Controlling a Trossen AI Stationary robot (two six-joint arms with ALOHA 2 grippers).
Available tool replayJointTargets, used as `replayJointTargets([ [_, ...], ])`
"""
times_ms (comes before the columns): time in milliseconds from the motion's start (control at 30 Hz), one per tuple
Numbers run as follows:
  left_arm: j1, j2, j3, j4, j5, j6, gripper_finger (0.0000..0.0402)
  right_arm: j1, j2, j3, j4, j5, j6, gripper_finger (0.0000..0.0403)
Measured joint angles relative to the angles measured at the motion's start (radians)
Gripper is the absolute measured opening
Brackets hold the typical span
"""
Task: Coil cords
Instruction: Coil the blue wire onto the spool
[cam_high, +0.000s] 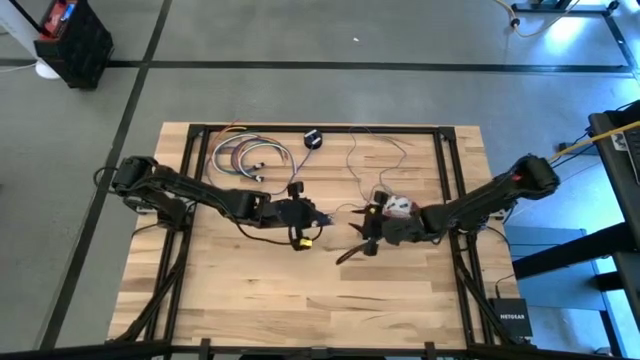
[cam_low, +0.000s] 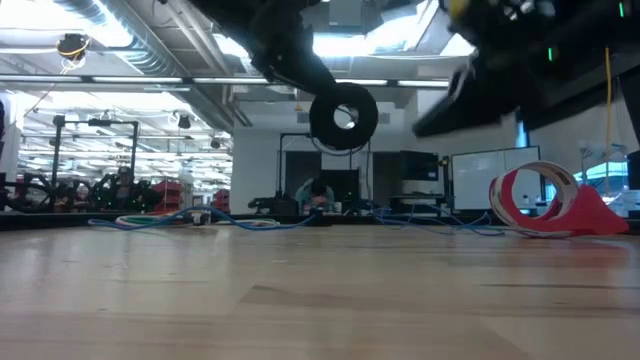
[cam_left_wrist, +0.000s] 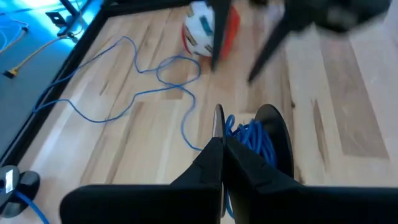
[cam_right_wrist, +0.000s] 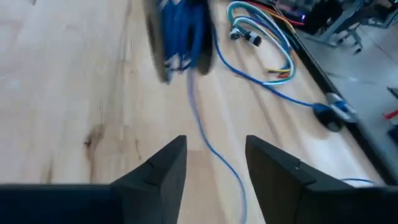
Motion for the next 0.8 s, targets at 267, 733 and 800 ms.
replayJointTargets([
  [267, 0.036, 0.002, -0.001, 0.070, -0.026, -0.081, 0.0000, -0.002, 0.246, -0.087, 0.504, 0.140, -0.024, 0.0138],
  [733, 0.032, 0.002, -0.001, 0.128, -0.024, -0.063, 0.0000, -0.028, 0.382, 0.021, 0.503, 0.251, -0.015, 0.0106],
  [800, 0.032, 0.002, -0.001, 0.135, -0.023, -0.062, 0.0000, -0.028, 0.382, 0.021, 0.513, 0.238, -0.014, 0.0087],
])
